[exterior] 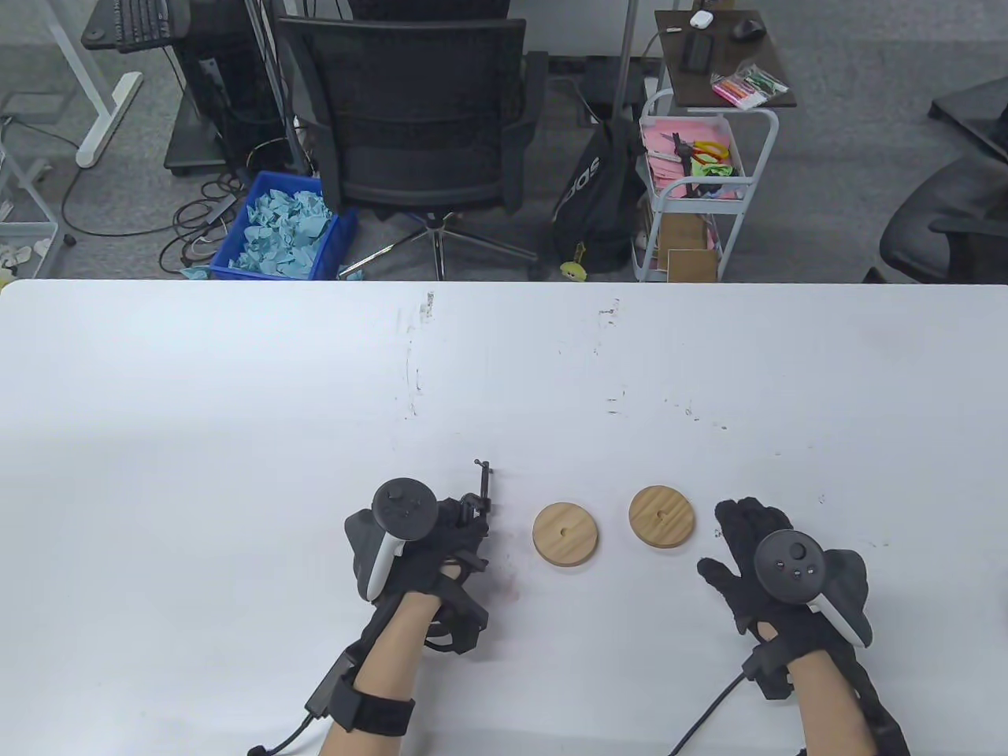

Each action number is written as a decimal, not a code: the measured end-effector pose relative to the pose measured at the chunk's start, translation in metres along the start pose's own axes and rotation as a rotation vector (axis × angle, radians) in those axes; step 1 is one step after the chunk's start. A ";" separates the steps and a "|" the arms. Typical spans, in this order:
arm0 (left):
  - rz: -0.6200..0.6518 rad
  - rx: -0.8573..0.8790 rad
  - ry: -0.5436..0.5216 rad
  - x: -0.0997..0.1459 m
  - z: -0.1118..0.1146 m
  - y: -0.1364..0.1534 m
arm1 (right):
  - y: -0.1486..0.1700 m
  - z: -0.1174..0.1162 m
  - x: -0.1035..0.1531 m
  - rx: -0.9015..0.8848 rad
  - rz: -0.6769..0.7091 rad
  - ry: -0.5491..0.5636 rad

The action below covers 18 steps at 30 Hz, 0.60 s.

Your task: Unscrew the clamp open

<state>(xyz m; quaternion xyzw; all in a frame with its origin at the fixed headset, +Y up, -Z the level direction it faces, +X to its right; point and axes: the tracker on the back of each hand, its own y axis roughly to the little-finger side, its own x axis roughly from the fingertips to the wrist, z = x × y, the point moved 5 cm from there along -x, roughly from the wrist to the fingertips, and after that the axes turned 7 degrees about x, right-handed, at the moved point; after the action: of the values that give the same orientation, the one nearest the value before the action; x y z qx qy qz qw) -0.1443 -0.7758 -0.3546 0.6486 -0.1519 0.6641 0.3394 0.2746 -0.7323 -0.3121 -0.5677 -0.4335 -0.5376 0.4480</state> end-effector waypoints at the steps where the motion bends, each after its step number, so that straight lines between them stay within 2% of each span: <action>1: -0.006 -0.012 -0.007 -0.001 -0.001 0.001 | -0.001 -0.001 0.000 0.003 0.000 -0.003; 7: -0.046 -0.062 -0.028 -0.004 -0.008 0.006 | -0.005 -0.004 -0.001 0.020 0.008 -0.009; 13: -0.072 -0.386 -0.097 -0.002 -0.015 0.001 | -0.009 -0.005 -0.001 0.044 0.024 -0.006; 18: -0.072 -0.547 -0.117 -0.003 -0.010 -0.004 | -0.010 -0.007 -0.001 0.027 0.027 -0.013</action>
<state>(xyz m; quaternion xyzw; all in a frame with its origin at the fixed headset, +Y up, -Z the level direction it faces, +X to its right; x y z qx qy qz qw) -0.1495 -0.7675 -0.3599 0.5750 -0.3216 0.5477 0.5157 0.2633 -0.7371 -0.3126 -0.5711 -0.4358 -0.5217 0.4601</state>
